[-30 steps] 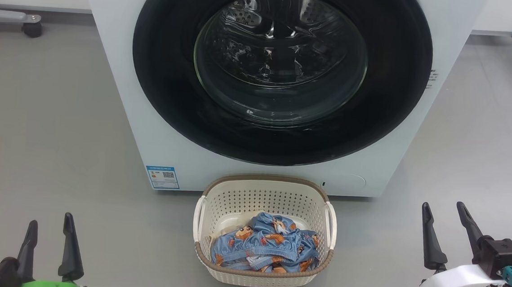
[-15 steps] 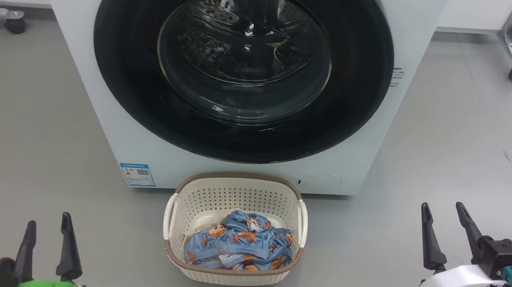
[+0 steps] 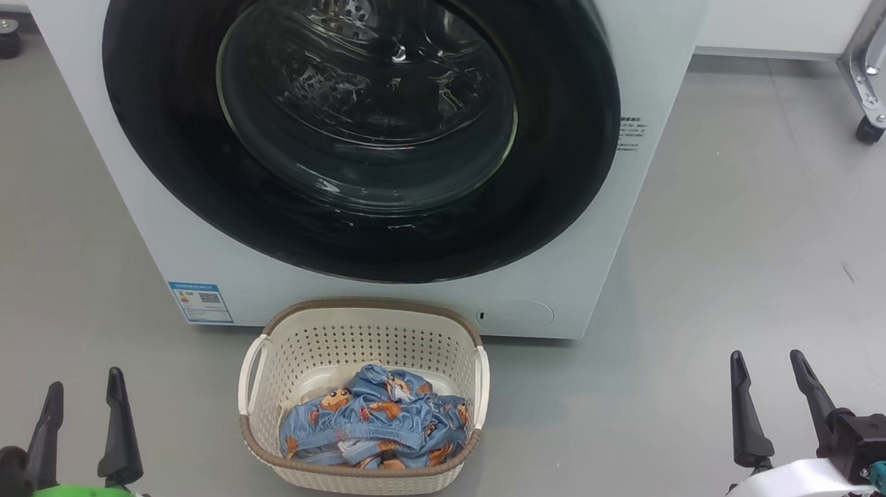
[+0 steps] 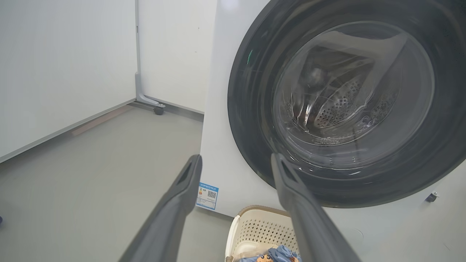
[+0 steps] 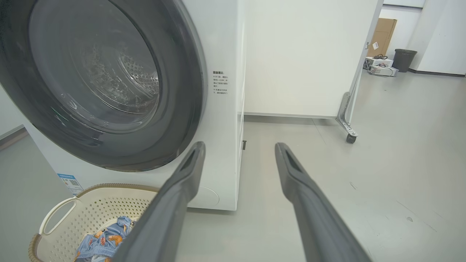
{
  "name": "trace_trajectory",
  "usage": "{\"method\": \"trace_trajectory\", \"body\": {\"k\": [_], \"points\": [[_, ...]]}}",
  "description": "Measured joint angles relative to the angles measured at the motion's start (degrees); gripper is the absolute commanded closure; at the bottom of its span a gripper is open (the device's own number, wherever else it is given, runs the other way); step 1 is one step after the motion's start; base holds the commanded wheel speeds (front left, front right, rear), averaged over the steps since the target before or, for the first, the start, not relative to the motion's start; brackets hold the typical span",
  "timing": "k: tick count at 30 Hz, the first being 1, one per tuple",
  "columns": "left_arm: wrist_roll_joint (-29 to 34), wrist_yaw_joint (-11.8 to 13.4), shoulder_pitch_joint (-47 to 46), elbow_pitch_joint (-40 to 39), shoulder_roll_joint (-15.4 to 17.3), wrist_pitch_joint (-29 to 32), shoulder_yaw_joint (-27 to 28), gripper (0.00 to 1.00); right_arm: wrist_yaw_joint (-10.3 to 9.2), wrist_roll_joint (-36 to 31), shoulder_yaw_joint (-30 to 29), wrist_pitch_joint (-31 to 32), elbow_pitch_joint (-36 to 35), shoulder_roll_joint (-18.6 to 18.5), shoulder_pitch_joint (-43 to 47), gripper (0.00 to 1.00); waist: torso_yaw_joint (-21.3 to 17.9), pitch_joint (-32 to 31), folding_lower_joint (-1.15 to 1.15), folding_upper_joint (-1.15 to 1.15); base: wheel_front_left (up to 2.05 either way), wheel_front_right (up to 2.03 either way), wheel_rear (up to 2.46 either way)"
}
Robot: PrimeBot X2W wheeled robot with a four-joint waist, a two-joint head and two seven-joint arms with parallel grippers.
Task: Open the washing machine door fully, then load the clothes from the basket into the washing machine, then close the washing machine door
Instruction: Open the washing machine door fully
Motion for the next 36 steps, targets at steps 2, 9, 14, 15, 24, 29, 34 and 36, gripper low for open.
{"method": "trace_trajectory", "body": {"k": [2, 9, 14, 15, 24, 29, 34, 36], "points": [[0.0, 0.0, 0.0, 0.0, 0.0, 0.0, 0.0, 0.0, 0.0, 0.0, 0.0, 0.0, 0.0, 0.0, 0.0, 0.0, 0.0, 0.0, 0.0, 0.0, 0.34, 0.34, -0.68], [0.0, 0.0, 0.0, 0.0, 0.0, 0.0, 0.0, 0.0, 0.01, -0.5, -0.1, 0.0, 0.1, 0.1, 0.0, 0.0, -0.1, -0.1, 0.0, 0.0, 0.24, 0.24, -0.47], [-0.1, 0.0, 0.0, 0.0, 0.0, 0.0, 0.0, 0.0, 0.15, -0.5, -0.2, 0.0, 0.1, 0.1, 0.0, 0.0, -0.1, -0.1, 0.0, 0.0, 0.07, 0.07, -0.14], [-0.1, 0.0, 0.0, 0.0, 0.0, 0.0, 0.0, 0.0, 0.15, -0.5, -0.2, 0.0, 0.1, 0.2, 0.0, 0.0, -0.1, -0.2, 0.0, 0.0, 0.02, 0.02, -0.04], [-0.1, 0.0, 0.0, 0.0, 0.0, 0.0, 0.0, 0.0, 0.16, -0.5, -0.3, 0.0, 0.1, 0.2, 0.0, 0.0, 0.0, -0.2, 0.0, 0.0, 0.0, 0.0, 0.0], [-0.3, 0.0, 0.1, 0.0, 0.0, 0.0, 0.0, 0.0, 0.16, -0.5, -0.4, 0.0, -0.1, 0.4, 0.0, 0.0, -0.1, -0.1, 0.0, 0.0, 0.0, 0.0, 0.0], [-0.3, 0.0, 0.1, 0.0, 0.0, 0.0, 0.0, 0.0, 0.18, -0.5, -0.6, 0.0, -0.2, 0.4, 0.0, 0.0, -0.1, 0.0, 0.0, 0.0, 0.0, 0.0, 0.0], [-0.3, 0.0, 0.1, 0.0, 0.0, 0.0, 0.0, 0.0, 0.27, -0.5, -0.6, 0.0, -0.3, 0.4, 0.0, 0.0, -0.1, 0.0, 0.0, 0.0, 0.0, 0.0, 0.0]]}}
